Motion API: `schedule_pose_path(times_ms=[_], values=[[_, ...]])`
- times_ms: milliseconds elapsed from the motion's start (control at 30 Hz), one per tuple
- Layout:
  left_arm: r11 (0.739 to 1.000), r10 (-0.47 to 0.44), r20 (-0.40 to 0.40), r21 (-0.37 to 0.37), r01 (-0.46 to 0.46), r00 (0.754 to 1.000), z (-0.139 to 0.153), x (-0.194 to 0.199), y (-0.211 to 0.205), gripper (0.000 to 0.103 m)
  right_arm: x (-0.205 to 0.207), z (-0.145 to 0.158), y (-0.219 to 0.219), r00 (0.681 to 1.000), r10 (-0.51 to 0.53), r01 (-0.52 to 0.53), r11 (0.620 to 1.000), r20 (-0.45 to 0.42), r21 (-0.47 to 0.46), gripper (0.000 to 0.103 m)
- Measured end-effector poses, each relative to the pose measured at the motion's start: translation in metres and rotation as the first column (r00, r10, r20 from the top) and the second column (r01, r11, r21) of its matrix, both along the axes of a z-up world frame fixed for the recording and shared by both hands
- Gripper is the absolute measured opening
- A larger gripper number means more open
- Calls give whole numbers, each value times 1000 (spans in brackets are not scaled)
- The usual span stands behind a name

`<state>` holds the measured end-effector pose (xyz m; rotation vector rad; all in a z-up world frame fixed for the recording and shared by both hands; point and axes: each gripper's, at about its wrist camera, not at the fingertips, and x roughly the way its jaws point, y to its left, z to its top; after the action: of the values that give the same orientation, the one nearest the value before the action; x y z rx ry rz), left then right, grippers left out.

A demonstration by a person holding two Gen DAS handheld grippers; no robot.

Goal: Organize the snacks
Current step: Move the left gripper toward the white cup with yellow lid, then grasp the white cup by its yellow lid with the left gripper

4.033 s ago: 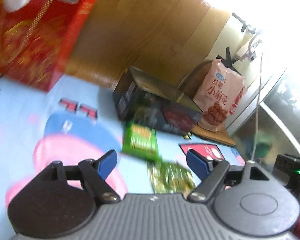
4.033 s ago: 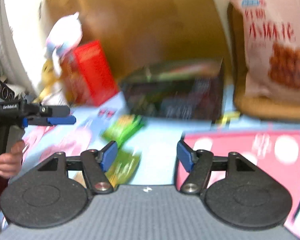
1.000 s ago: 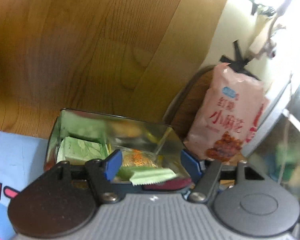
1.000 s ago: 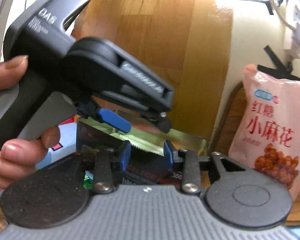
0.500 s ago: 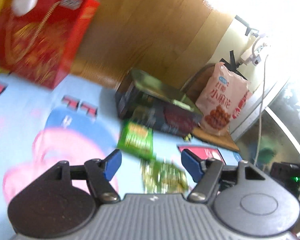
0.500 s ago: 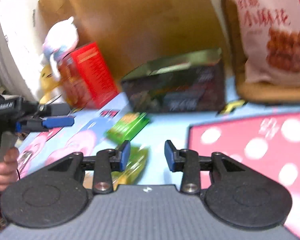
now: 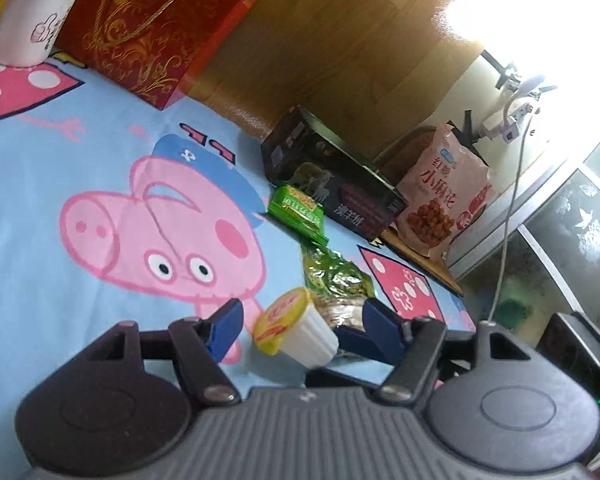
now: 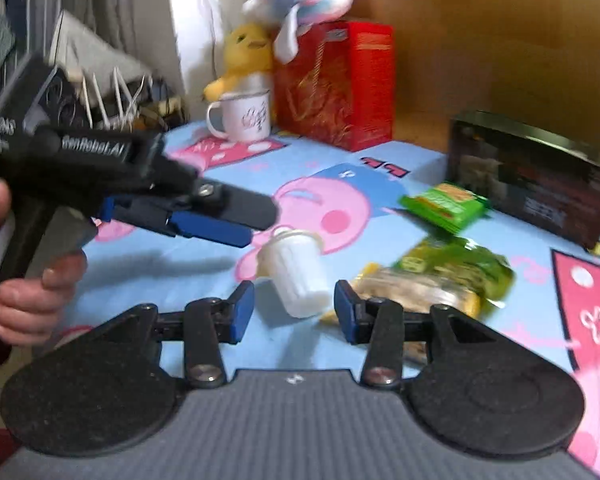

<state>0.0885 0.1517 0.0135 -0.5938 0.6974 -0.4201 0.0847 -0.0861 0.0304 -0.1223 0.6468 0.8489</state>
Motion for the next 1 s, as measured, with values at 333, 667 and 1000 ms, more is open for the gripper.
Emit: schedule_pose_path(times_ms=[333, 667, 1000], values=[[992, -126, 8, 34, 126, 992, -7, -11, -20, 46, 10, -4, -12, 998, -1, -2, 999, -65, -47, 36], [919, -394, 17, 33, 393, 919, -13, -27, -92, 51, -35, -8, -90, 994, -70, 67, 997, -89, -44, 34], [893, -446, 10, 70, 445, 895, -9, -25, -125, 63, -54, -14, -149, 946, -316, 320, 946, -75, 45, 54]])
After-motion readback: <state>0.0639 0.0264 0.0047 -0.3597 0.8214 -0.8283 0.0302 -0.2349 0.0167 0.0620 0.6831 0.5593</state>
